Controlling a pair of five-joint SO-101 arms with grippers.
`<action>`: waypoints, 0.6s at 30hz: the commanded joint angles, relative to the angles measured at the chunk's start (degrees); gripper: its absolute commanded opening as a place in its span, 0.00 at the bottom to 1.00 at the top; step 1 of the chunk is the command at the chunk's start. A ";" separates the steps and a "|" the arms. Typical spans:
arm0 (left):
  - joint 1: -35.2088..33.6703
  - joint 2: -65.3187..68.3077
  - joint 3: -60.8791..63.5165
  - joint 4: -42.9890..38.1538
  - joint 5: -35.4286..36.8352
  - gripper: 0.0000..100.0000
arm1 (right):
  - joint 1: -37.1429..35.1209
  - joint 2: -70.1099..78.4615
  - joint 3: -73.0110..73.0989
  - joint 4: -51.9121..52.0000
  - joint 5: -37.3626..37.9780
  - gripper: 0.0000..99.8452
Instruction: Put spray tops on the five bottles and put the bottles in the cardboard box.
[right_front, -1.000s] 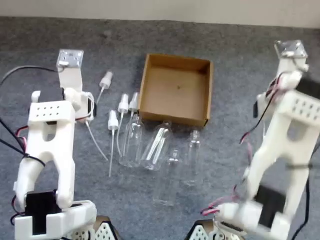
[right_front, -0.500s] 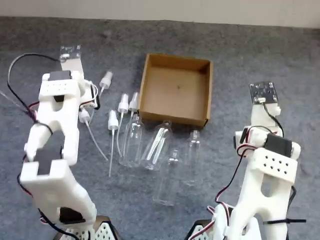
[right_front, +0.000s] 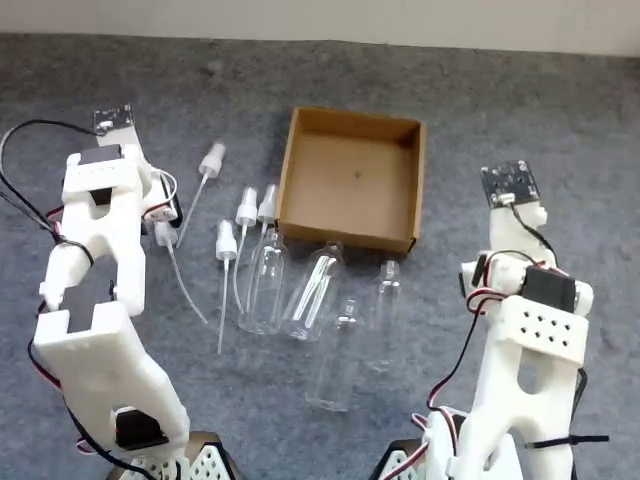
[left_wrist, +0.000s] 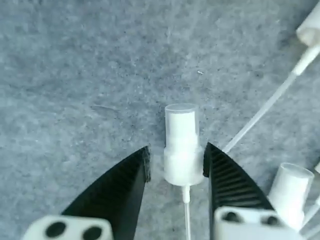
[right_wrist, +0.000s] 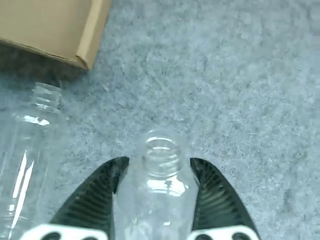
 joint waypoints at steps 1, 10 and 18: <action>-0.57 1.01 -2.95 -1.49 0.00 0.14 | -1.45 -1.89 -0.40 -0.75 0.62 0.01; -1.01 7.25 -6.64 -3.08 -4.66 0.01 | -1.98 -2.42 -0.40 -0.66 0.70 0.01; -0.84 -7.25 -13.05 6.86 -9.05 0.00 | -2.24 -2.51 -0.84 -0.92 0.70 0.01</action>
